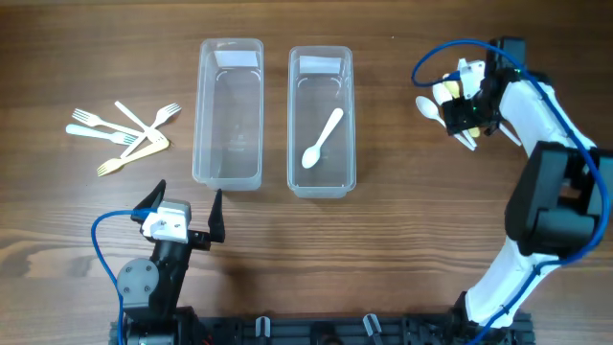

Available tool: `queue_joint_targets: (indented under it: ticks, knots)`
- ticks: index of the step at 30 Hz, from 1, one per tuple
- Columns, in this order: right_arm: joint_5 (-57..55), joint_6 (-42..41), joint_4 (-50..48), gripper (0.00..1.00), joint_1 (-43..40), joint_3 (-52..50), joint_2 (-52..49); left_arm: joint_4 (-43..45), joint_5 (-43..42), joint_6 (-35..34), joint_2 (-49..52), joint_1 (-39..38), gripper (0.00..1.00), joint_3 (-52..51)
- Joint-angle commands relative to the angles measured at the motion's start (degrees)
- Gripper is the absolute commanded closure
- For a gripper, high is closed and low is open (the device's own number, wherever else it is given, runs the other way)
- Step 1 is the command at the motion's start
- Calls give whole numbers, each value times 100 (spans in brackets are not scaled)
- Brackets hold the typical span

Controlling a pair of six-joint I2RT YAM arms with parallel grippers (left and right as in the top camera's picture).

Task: Pack container
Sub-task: 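Close the right gripper on several white and cream spoon handles, then carry the spoons left and release them into the right container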

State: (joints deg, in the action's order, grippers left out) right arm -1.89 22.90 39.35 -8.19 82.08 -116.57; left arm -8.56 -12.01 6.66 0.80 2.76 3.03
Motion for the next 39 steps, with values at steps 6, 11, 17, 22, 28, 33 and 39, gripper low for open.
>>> queue_joint_targets:
  ticks: [6, 11, 17, 22, 28, 33, 39]
  knots:
    - [372, 90, -345, 20, -9, 0, -254, 15, -11, 83, -42, 35, 0, -42]
    - [664, 118, -339, 21, -4, 2, -254, 15, -11, 83, -42, 35, 0, -42]
    - [1143, 634, -343, 27, -4, 2, -254, 15, -11, 83, -42, 35, 0, -42]
    - [1141, 693, -444, 50, -4, 2, -254, 15, -11, 83, -42, 35, 0, -42]
    - [1115, 691, -573, 61, -9, 0, -254, 15, -11, 83, -42, 35, 0, -42]
    - [1093, 693, -739, 62, -9, 0, -260, 15, -11, 83, -42, 35, 0, -42]
    - [1093, 697, -828, 63, -9, -7, -474, 15, -11, 83, -42, 35, 0, -42]
